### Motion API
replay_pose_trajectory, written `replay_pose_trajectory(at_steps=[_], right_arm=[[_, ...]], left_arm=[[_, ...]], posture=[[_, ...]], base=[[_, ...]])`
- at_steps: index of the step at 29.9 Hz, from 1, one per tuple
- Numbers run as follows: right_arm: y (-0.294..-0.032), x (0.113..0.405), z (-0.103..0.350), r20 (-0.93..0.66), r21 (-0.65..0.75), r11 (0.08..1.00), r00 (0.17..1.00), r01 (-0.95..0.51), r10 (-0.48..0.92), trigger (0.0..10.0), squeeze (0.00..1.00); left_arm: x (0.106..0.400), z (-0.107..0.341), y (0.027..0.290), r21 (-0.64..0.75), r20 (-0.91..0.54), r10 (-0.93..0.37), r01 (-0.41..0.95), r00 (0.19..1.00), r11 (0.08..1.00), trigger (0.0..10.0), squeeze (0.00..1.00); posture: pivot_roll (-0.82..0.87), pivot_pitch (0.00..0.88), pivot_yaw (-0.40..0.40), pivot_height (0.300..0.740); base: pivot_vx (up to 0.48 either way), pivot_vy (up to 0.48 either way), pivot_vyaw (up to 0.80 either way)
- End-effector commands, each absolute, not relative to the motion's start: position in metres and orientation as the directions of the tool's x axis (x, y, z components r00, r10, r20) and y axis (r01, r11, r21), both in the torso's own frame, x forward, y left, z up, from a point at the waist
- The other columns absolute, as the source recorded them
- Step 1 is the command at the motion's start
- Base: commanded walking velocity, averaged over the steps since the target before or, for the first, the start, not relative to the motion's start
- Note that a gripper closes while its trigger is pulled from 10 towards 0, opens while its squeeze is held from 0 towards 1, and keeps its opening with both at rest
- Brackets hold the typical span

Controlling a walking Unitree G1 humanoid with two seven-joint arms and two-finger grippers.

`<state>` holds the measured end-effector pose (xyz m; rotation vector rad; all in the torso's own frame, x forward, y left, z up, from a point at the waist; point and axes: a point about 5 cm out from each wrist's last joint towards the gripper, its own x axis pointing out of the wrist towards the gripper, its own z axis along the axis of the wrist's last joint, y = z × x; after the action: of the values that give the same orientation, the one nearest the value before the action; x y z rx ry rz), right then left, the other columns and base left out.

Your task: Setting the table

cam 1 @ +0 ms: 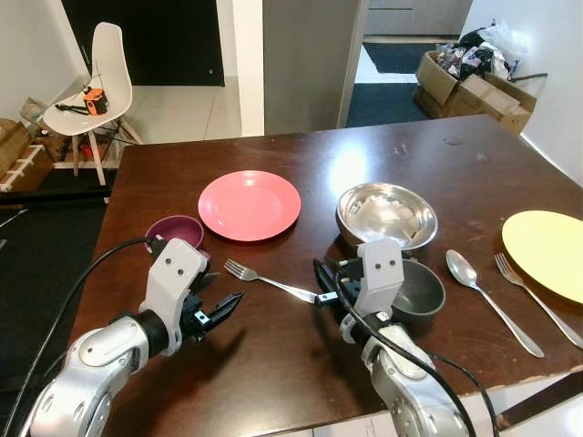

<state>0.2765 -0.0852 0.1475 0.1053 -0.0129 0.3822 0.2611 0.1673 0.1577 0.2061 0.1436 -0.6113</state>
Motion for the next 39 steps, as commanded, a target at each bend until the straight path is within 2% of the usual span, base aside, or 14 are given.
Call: replay_pose_trajectory(at_steps=[1,4,9,10,11,13,15,16,20,26,27,39], right_arm=[[-0.084,0.278,0.144,0.014,0.081,0.916,0.920,-0.392,0.392,10.0,0.00],[-0.088,0.285,0.135,-0.022,-0.003,0.881,0.881,-0.474,0.473,10.0,0.00],[-0.098,0.290,0.126,-0.078,-0.043,0.814,0.814,-0.580,0.576,10.0,0.00],[-0.103,0.292,0.122,-0.116,-0.050,0.791,0.790,-0.610,0.602,10.0,0.07],[-0.108,0.295,0.118,-0.148,-0.064,0.770,0.769,-0.635,0.622,10.0,0.11],[-0.122,0.302,0.111,-0.211,-0.091,0.747,0.745,-0.659,0.632,10.0,0.31],[-0.127,0.305,0.110,-0.227,-0.103,0.741,0.741,-0.663,0.632,10.0,0.31],[-0.143,0.314,0.109,-0.252,-0.128,0.739,0.743,-0.661,0.621,10.0,1.00],[-0.154,0.324,0.114,-0.251,-0.131,0.737,0.741,-0.663,0.622,10.0,1.00],[-0.154,0.342,0.134,-0.207,-0.103,0.658,0.663,-0.746,0.720,10.0,1.00],[-0.148,0.346,0.140,-0.207,-0.111,0.620,0.628,-0.777,0.750,10.0,0.00],[-0.126,0.358,0.143,-0.245,-0.111,0.475,0.487,-0.873,0.838,10.0,0.00]], left_arm=[[0.262,0.152,0.169,0.135,-0.220,-0.540,0.573,0.812,0.808,10.0,0.00],[0.263,0.154,0.169,0.139,-0.214,-0.520,0.553,0.827,0.822,10.0,0.00],[0.263,0.157,0.171,0.141,-0.210,-0.497,0.529,0.842,0.837,10.0,0.00],[0.262,0.158,0.173,0.147,-0.217,-0.495,0.529,0.841,0.835,10.0,0.00],[0.259,0.160,0.175,0.151,-0.223,-0.497,0.534,0.839,0.832,10.0,0.00],[0.254,0.162,0.182,0.166,-0.236,-0.498,0.540,0.834,0.825,10.0,0.00],[0.252,0.163,0.184,0.171,-0.241,-0.497,0.540,0.834,0.824,10.0,0.00],[0.248,0.165,0.195,0.184,-0.254,-0.483,0.532,0.838,0.826,10.0,0.00],[0.245,0.167,0.206,0.194,-0.269,-0.463,0.519,0.845,0.833,10.0,0.00],[0.243,0.175,0.215,0.213,-0.279,-0.452,0.514,0.847,0.831,10.0,0.00],[0.243,0.179,0.210,0.210,-0.275,-0.473,0.532,0.837,0.820,10.0,0.00],[0.231,0.185,0.199,0.172,-0.278,-0.532,0.586,0.800,0.792,10.0,0.00]], posture=[[-0.01,0.005,0.085,0.740],[0.00,0.005,0.083,0.740],[0.02,0.009,0.084,0.740],[0.03,0.016,0.086,0.740],[0.04,0.021,0.087,0.740],[0.05,0.029,0.087,0.740],[0.06,0.031,0.087,0.740],[0.07,0.046,0.091,0.740],[0.07,0.055,0.094,0.740],[0.10,0.075,0.095,0.740],[0.11,0.082,0.094,0.740],[0.16,0.111,0.066,0.740]], base=[[0.000,0.000,0.00],[0.000,0.000,0.00],[0.000,0.000,0.00],[0.000,0.000,0.00],[0.000,0.000,0.00],[0.000,0.000,0.00],[0.000,0.000,0.00],[0.000,0.000,0.00],[0.000,0.000,0.00],[0.000,0.000,0.00],[0.000,0.000,0.00],[0.000,0.000,0.00]])
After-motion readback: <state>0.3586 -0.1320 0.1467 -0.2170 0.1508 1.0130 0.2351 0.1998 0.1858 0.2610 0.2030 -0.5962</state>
